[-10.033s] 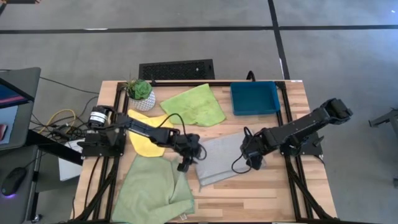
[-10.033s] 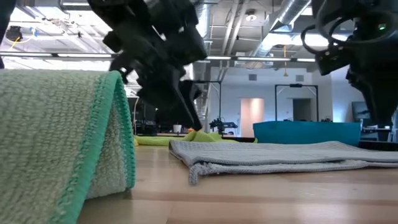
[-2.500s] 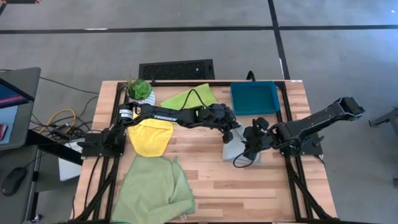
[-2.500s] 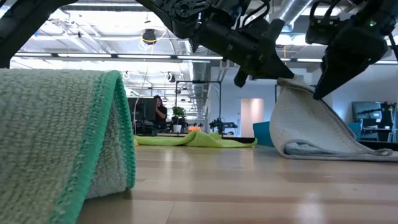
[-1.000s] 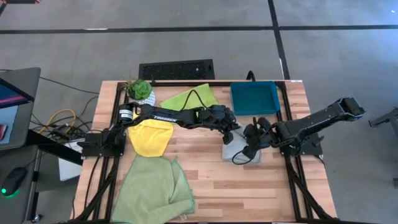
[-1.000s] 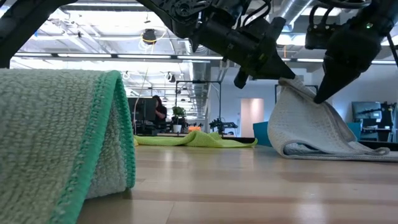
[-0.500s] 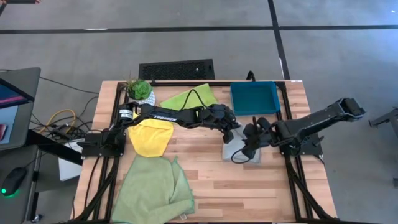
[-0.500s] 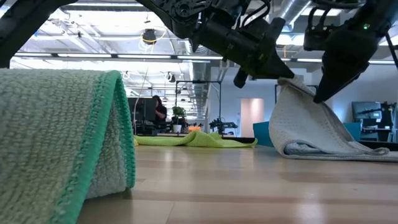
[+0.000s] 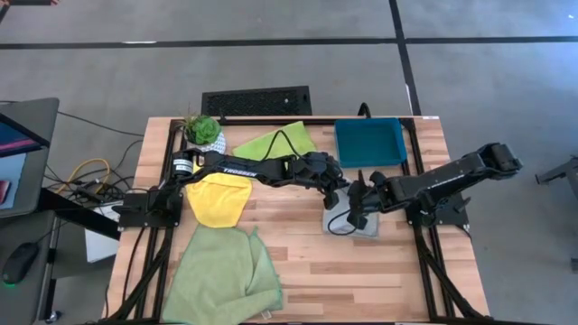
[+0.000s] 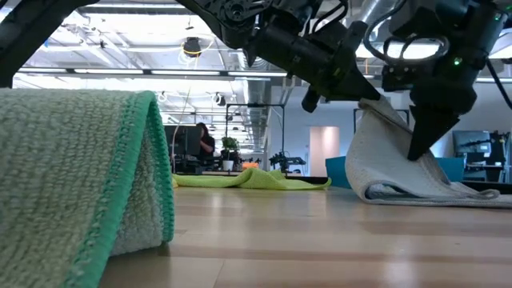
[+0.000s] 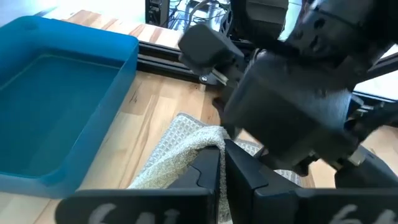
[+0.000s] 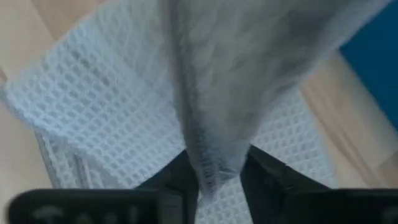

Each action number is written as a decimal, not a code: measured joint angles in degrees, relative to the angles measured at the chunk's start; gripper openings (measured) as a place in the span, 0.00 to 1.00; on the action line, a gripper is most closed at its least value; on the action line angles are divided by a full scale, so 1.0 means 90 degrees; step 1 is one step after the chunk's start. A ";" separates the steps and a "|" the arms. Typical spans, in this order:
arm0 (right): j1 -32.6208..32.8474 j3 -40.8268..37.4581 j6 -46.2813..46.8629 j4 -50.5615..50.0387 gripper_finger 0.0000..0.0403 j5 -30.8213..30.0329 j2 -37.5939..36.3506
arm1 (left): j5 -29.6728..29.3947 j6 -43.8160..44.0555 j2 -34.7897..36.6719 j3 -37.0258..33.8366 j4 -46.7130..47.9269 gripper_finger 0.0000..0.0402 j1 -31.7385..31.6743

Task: Fold microfiber towels
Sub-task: Fold the gray microfiber towel

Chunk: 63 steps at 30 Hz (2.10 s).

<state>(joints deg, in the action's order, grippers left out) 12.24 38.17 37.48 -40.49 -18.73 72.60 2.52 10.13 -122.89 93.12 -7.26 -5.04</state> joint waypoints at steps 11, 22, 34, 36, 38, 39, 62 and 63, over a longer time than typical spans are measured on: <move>0.0109 0.0000 -0.0166 0.0007 0.05 0.0265 -0.0163 | -0.0055 -0.0050 0.0000 0.0000 0.0026 0.00 0.0000; 0.0106 0.0000 -0.0169 0.0009 0.05 0.0267 -0.0163 | -0.0211 -0.0037 0.0000 0.0000 0.0072 0.17 0.0000; 0.0138 0.0000 0.0640 -0.0527 0.05 0.0391 -0.0163 | -0.0214 -0.0398 -0.0002 0.0000 0.0509 0.34 -0.0138; 0.0138 0.0000 0.0859 -0.0678 0.06 0.0511 -0.0163 | -0.0221 -0.0552 -0.0002 0.0000 0.0507 0.34 -0.0168; 0.0138 0.0000 0.1045 -0.0784 0.05 0.0615 -0.0163 | -0.0219 -0.0638 -0.0002 0.0000 0.0539 0.34 -0.0182; 0.0138 0.0000 0.1127 -0.0839 0.04 0.0673 -0.0163 | -0.0219 -0.0663 -0.0002 0.0000 0.0566 0.34 -0.0185; 0.0123 0.0000 0.1840 -0.1266 0.09 0.1101 -0.0153 | -0.0693 -0.0833 -0.0002 0.0000 0.1944 0.34 -0.0184; 0.0123 0.0000 0.1840 -0.1266 0.10 0.1101 -0.0153 | -0.0695 -0.0833 -0.0002 0.0000 0.1998 0.34 -0.0180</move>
<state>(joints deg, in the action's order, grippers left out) 13.34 38.17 54.05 -51.88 -8.82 71.22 -3.73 2.63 -122.91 93.12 10.73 -6.65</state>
